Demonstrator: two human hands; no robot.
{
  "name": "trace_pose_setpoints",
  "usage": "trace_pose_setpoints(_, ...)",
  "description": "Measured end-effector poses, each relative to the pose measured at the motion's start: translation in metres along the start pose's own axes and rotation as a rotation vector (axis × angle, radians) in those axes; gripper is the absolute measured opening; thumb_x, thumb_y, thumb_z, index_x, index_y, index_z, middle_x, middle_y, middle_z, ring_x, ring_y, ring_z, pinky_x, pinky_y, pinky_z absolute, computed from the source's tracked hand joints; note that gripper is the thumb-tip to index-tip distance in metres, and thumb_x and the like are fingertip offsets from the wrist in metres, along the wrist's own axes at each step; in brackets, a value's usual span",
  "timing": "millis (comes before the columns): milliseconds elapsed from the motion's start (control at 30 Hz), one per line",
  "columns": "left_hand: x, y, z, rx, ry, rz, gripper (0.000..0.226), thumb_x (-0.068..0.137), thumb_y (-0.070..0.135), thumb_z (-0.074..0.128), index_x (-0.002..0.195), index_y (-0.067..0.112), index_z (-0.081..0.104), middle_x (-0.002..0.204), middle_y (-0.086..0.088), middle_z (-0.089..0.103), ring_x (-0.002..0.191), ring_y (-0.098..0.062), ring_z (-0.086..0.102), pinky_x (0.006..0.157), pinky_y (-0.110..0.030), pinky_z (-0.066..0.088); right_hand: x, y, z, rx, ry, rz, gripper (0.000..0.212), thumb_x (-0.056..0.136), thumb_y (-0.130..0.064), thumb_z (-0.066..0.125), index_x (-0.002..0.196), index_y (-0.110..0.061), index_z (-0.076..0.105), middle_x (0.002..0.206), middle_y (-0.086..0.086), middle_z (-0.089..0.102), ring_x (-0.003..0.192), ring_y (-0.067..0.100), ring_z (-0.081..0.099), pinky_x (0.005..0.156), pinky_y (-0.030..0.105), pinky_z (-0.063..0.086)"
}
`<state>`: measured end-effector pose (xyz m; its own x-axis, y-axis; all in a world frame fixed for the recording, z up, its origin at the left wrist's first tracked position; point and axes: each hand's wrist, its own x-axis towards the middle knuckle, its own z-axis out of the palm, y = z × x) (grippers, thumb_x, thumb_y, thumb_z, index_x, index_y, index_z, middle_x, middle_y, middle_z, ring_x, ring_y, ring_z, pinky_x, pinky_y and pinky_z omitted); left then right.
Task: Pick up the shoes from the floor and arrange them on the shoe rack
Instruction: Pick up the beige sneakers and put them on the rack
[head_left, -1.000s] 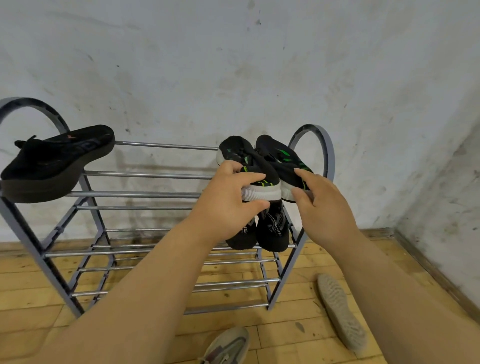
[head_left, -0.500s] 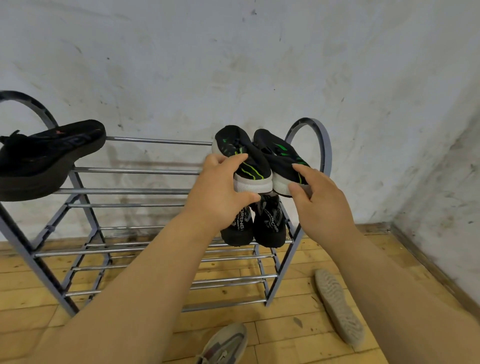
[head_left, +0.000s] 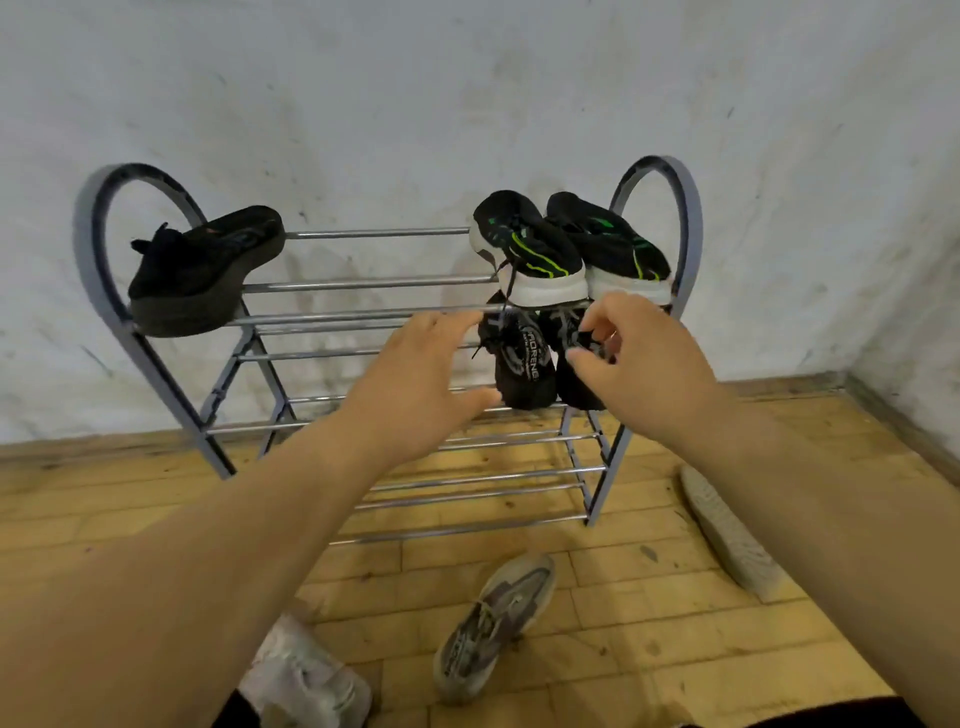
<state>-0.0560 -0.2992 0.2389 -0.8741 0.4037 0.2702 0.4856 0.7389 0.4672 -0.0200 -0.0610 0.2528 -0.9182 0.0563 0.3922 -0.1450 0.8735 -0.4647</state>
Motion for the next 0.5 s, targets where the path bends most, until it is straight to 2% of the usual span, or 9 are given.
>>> trace_pose_setpoints(67,-0.027,-0.015,-0.004,0.024,-0.112,-0.066,0.083,0.087,0.055,0.072,0.155,0.033,0.032,0.155,0.001,0.04,0.142,-0.019,0.039,0.116,-0.034,0.033,-0.011,-0.005,0.009,-0.028,-0.386,0.015,0.029,0.091,-0.048,0.071,0.112,-0.031,0.059,0.108,-0.009,0.06,0.092,0.011,0.059,0.075,0.028,0.048)
trace_pose_setpoints(133,-0.056,-0.03,0.001,-0.004,-0.255,-0.146,0.085,0.088,0.058,0.069,0.158,0.034,0.027,0.159,0.001,0.038,0.142,-0.019,0.04,0.115,-0.037,0.037,-0.026,-0.008,0.025,-0.124,-0.781,0.037,0.049,0.091,-0.055,0.068,0.133,-0.034,0.055,0.131,-0.006,0.058,0.111,0.017,0.06,0.091,0.032,0.05)
trace_pose_setpoints(233,-0.095,-0.055,0.021,0.069,-0.463,-0.198,0.086,0.09,0.058,0.067,0.159,0.037,0.02,0.164,0.001,0.032,0.144,-0.021,0.038,0.113,-0.037,0.038,-0.046,-0.008,0.052,-0.31,-1.149,0.037,0.071,0.094,-0.057,0.063,0.155,-0.032,0.037,0.157,0.001,0.043,0.137,0.026,0.047,0.106,0.037,0.043)
trace_pose_setpoints(300,-0.119,-0.074,0.031,0.102,-0.575,-0.236,0.089,0.09,0.059,0.066,0.161,0.036,0.018,0.166,0.001,0.028,0.147,-0.021,0.035,0.115,-0.037,0.037,-0.056,-0.011,0.069,-0.368,-1.243,0.021,0.073,0.097,-0.053,0.061,0.159,-0.03,0.03,0.162,0.003,0.036,0.143,0.028,0.041,0.107,0.037,0.039)
trace_pose_setpoints(400,-0.147,-0.097,0.035,0.158,-0.745,-0.262,0.094,0.09,0.058,0.068,0.162,0.034,0.013,0.169,0.005,0.02,0.15,-0.02,0.03,0.116,-0.034,0.032,-0.066,-0.016,0.091,-0.443,-1.283,-0.046,0.076,0.098,-0.054,0.059,0.161,-0.027,0.026,0.163,0.004,0.035,0.144,0.028,0.039,0.106,0.036,0.039)
trace_pose_setpoints(500,-0.157,-0.112,0.029,0.186,-0.792,-0.28,0.093,0.09,0.056,0.069,0.162,0.034,0.014,0.168,0.006,0.021,0.149,-0.02,0.032,0.114,-0.033,0.033,-0.069,-0.023,0.11,-0.464,-1.32,-0.06,0.079,0.095,-0.059,0.059,0.161,-0.028,0.027,0.161,0.003,0.037,0.142,0.028,0.04,0.105,0.035,0.039)
